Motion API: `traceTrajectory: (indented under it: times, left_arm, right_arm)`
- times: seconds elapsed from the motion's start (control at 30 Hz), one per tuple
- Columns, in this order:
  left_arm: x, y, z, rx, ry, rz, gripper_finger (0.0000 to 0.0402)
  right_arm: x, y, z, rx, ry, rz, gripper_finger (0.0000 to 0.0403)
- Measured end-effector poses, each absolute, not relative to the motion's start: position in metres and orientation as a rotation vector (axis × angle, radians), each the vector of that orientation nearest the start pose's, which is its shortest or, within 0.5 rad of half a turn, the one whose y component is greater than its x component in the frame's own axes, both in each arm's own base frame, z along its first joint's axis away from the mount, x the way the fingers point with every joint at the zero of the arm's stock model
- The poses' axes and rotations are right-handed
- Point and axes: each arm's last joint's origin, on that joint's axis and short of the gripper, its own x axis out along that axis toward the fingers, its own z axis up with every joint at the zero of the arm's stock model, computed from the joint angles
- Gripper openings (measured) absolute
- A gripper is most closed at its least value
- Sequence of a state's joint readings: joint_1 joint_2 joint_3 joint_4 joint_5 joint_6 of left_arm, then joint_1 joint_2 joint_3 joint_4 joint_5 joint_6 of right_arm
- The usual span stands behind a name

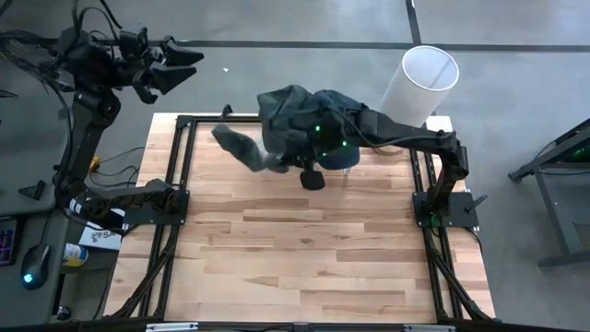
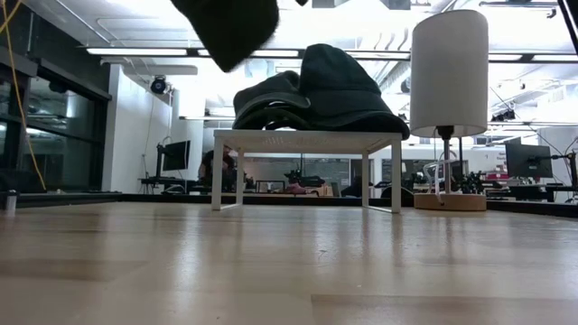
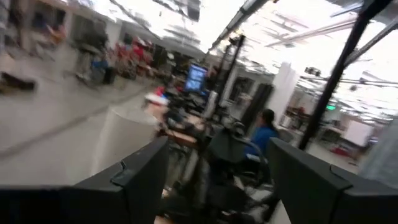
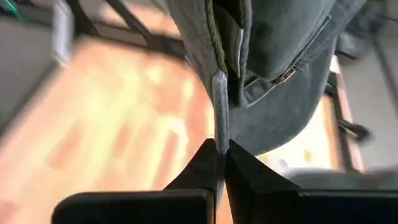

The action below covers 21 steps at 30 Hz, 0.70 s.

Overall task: Pick & Place hat
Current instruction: Stack the dark green cap on the dark green cap on the shelf

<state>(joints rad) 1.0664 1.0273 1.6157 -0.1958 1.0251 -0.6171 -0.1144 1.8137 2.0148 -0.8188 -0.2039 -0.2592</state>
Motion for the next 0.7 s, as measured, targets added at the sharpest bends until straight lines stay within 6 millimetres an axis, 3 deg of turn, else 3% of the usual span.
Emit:
traceTrajectory:
  times: [0.27, 0.5, 0.7]
  left_arm:
    - [0.087, 0.106, 0.534, -0.436, -0.119, 0.001, 0.0264]
    - [0.084, 0.101, 0.535, -0.441, -0.129, 0.015, 0.0264]
    - [0.091, 0.090, 0.536, -0.437, -0.145, 0.003, 0.0264]
  right_arm:
    - [0.383, -0.008, 0.404, -0.540, 0.770, -0.057, 0.0004]
    - [0.381, 0.021, 0.407, -0.859, 0.815, -0.198, 0.0004]
    - [0.377, 0.029, 0.410, -1.115, 0.906, -0.358, 0.0004]
